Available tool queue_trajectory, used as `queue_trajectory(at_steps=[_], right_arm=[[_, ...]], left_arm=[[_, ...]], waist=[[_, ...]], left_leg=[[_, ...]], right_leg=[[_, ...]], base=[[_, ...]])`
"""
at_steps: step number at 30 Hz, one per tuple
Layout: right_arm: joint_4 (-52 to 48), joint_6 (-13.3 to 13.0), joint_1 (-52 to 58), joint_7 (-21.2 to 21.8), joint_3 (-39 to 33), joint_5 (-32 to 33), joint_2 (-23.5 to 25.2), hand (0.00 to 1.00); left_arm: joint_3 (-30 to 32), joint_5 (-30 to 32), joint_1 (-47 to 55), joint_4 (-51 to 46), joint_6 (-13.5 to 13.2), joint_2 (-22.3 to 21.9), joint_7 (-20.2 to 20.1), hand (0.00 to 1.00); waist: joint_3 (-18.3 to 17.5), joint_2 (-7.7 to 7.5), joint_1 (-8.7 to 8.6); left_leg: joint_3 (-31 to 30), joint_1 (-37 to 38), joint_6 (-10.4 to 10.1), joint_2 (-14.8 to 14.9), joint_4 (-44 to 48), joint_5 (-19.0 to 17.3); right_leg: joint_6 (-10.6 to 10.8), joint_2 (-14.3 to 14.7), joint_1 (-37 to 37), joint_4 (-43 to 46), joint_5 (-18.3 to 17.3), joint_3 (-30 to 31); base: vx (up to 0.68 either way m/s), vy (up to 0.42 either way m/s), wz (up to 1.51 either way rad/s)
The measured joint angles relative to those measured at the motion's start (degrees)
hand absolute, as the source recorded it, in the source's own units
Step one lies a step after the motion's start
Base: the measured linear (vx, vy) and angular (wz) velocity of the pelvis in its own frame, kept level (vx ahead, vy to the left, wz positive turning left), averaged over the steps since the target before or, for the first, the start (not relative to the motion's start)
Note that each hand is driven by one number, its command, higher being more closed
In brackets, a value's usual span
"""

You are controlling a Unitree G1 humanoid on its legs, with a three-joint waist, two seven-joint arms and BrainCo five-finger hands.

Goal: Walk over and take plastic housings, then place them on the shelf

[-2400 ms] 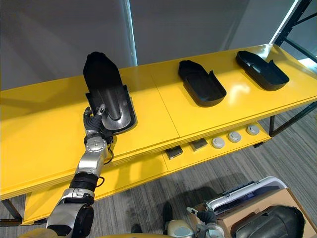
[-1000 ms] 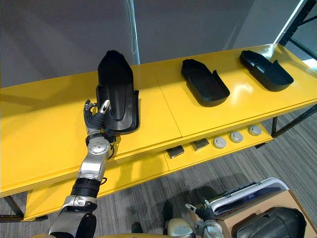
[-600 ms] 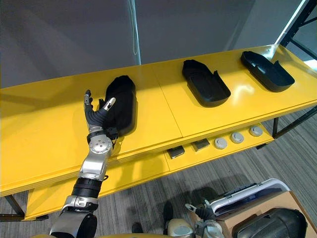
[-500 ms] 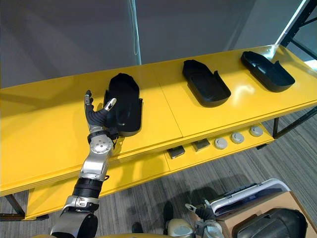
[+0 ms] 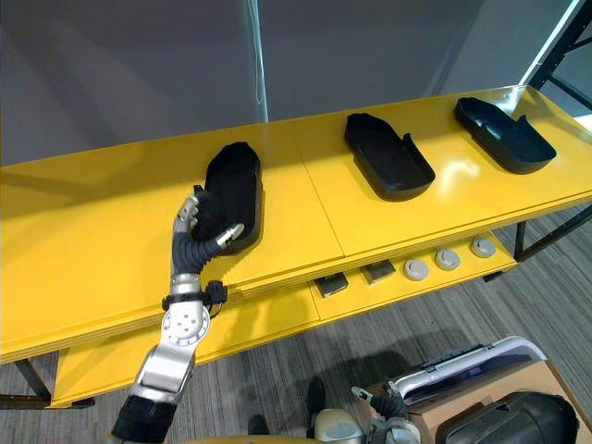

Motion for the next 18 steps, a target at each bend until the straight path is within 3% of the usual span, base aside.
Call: queue_trajectory(at_steps=[5,18], right_arm=[[0.1,0.0,0.0,0.1,0.4,-0.1,-0.1,0.0],[0.4,0.1,-0.5,-0.1,1.6,-1.0,-0.4,0.0]], left_arm=[[-1.2,1.4,0.9,0.5,-0.6,0.0,-2.3,1.0],[-4.3,4.7,-5.2,12.5,1.6,-0.1,-2.3,1.0]], waist=[[0.0,-0.02,1.19],[-0.4,-0.53,1.14]], left_leg=[[-0.4,-0.5,0.0,0.2,0.0,0.0],[-0.2,-0.6,0.3,0.2,0.0,0.1]], right_leg=[[0.4,0.1,-0.3,0.0,-0.3,-0.1],[0.2,0.2,-0.8,0.0,-0.2,0.0]], base=[[-0.01,0.002,0.05],[0.01,0.004,0.0]])
